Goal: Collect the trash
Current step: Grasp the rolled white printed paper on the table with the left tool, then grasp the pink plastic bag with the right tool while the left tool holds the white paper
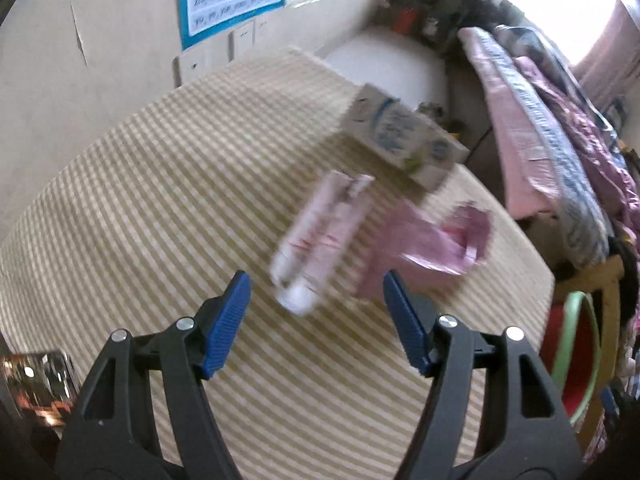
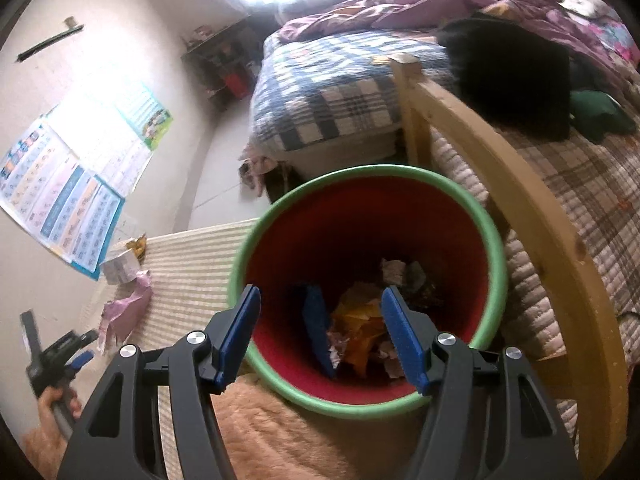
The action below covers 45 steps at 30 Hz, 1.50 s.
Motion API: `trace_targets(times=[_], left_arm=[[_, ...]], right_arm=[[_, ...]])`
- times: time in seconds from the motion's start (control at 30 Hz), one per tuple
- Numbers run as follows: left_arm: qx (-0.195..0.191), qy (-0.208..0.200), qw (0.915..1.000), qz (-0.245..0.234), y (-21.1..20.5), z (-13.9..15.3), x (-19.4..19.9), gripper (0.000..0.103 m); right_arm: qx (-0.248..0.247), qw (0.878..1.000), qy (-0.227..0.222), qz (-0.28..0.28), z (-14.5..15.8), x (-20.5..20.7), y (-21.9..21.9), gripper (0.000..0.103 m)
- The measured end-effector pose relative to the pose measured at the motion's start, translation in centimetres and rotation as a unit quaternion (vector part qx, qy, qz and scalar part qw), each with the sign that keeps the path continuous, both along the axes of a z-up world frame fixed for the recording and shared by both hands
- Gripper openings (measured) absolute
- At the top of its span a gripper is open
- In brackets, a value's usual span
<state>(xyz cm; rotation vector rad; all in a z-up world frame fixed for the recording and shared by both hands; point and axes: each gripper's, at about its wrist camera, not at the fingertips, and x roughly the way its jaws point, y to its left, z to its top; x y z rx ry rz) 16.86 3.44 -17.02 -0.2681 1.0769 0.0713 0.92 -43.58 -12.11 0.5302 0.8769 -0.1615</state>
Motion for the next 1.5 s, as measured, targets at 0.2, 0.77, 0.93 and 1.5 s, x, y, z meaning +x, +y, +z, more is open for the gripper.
trace_targets(times=[0.2,0.77,0.93,1.5], left_arm=[[0.012,0.036,0.9985,-0.038,-0.5,-2.5,2.7,0.042],[-0.029,0.031,0.9972,-0.062,-1.1,-0.6,-14.8,0.029],[-0.033,0.057,0.9958,-0.063,-1.4,-2.2,-16.2,0.03],[-0.045,0.04,0.9969,-0.05,-0.4,-1.8,-17.0,0.053]], right_arm=[[-0.003,1.0,0.006,0.026,0.1,0.7,1.8,0.062],[0.105,0.974,0.025,0.198,-1.5,14.1,20.6,0.063],[0.105,0.977,0.054,0.178,-3.1,18.6,24.8,0.07],[0.073,0.966,0.127,0.212,-6.7,22.0,29.2,0.03]])
